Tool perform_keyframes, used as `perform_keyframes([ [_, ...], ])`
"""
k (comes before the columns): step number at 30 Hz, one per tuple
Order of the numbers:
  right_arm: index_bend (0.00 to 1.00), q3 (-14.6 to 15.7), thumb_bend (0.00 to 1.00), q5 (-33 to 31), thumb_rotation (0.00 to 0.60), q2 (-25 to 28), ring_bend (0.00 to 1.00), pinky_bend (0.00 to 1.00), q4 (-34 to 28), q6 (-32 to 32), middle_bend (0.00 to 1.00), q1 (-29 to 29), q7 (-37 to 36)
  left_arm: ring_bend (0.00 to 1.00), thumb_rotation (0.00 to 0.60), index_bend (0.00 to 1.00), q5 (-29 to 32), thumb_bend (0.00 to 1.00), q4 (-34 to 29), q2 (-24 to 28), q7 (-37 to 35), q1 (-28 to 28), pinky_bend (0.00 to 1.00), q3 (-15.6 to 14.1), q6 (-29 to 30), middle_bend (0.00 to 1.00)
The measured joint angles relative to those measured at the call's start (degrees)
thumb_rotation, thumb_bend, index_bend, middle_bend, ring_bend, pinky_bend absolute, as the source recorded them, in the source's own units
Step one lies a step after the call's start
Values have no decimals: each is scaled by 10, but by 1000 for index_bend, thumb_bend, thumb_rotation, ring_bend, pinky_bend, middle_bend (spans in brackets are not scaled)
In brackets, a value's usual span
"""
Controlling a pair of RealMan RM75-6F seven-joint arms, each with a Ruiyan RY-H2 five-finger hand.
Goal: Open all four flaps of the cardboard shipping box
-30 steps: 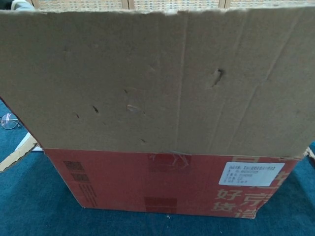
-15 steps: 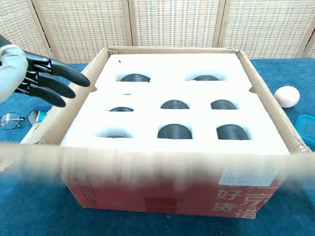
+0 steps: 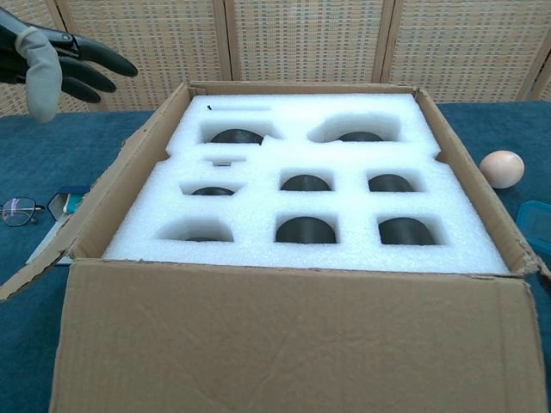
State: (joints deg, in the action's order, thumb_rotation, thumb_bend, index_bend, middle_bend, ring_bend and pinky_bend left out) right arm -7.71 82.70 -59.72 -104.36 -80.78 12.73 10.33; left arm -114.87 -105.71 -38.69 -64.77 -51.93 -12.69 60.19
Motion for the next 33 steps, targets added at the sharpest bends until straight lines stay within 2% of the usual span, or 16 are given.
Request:
perform_keyframes([
  [1,128,-1,620,-2,600,-1,0,0,2,1,114,0,0,0,332,396,18,150,-3,-2,36,10,0,5,2,0],
  [4,128,-2,620,-7,600,-2,0,0,8,2,114,1,2,0,374,384,83,153,-11,-13,166,49,0,23,16,0],
  [10,128,-4,620,-17,600,-5,0,0,20,2,114,0,11,0,400,355,220,155,-20,-59,412,144,0,63,80,0],
  [16,128,-4,620,-23,600,-9,0,0,31,3,114,-1,15,0,422,332,312,155,-9,-120,563,236,0,99,173,0],
  [21,128,-4,620,-27,600,-13,0,0,38,5,114,-1,20,0,423,332,335,155,8,-155,615,277,0,113,220,0],
  [28,128,-3,620,-30,600,-24,0,0,47,4,114,-1,25,0,424,328,343,155,31,-192,667,331,0,112,270,0],
  [33,128,-2,620,-31,600,-28,0,0,51,4,114,-2,25,0,423,328,342,155,38,-203,674,364,0,106,284,0],
])
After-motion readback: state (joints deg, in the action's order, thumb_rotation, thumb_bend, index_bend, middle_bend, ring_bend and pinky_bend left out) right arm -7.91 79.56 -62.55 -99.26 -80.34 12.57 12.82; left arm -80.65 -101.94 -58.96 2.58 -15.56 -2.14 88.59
